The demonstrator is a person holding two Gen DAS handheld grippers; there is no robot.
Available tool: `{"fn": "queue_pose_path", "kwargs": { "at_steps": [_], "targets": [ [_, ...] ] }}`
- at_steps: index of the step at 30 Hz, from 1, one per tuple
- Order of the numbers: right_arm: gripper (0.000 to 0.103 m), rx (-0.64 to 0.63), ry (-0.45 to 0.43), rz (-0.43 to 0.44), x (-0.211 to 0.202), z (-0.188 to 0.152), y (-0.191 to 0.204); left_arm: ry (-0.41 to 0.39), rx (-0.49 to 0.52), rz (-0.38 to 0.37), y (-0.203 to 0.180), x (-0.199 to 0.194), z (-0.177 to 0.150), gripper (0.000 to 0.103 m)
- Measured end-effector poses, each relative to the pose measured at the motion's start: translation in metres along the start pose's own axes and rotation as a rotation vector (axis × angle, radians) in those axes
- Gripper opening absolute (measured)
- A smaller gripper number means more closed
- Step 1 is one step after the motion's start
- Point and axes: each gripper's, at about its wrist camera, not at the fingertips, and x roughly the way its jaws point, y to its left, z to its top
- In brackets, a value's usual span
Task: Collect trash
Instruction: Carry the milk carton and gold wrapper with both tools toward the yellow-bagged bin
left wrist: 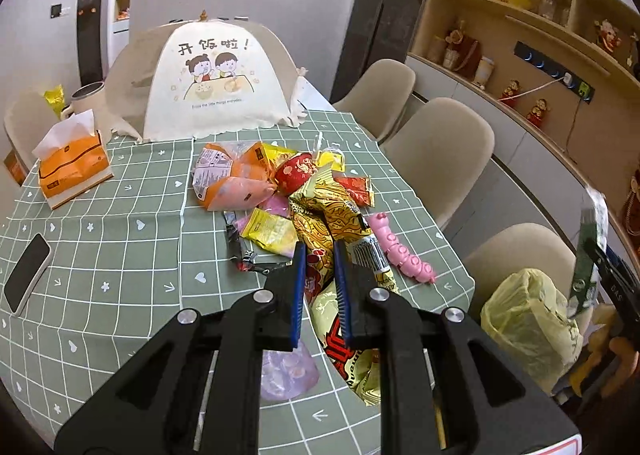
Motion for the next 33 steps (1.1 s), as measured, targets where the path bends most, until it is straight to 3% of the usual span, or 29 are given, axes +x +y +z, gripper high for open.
{"fn": "queue_pose_path", "kwargs": {
  "at_steps": [9, 13, 19, 24, 33],
  "targets": [
    [0.048, 0.003, 0.142, -0.014, 0.024, -0.040, -0.033, 0.030, -0.047, 0.089, -0.005, 0.011, -0.005, 0.014],
    [0.048, 0.075, 0.258, 0.037, 0.029, -0.069, -0.034, 0.032, -0.033, 0.106, -0.012, 0.014, -0.008, 0.014],
    [0.048, 0.080, 0.330, 0.109, 0.023, -0.092, -0.033, 0.020, -0.016, 0.099, -0.023, 0.016, -0.005, 0.014],
    [0.048, 0.074, 0.338, 0.066, 0.024, -0.095, -0.044, 0.008, -0.020, 0.079, -0.034, 0.017, 0.001, 0.014],
    [0.048, 0.071, 0.252, 0.116, 0.012, -0.081, -0.060, 0.009, -0.015, -0.004, -0.069, 0.025, 0.012, 0.014]
  ]
}}
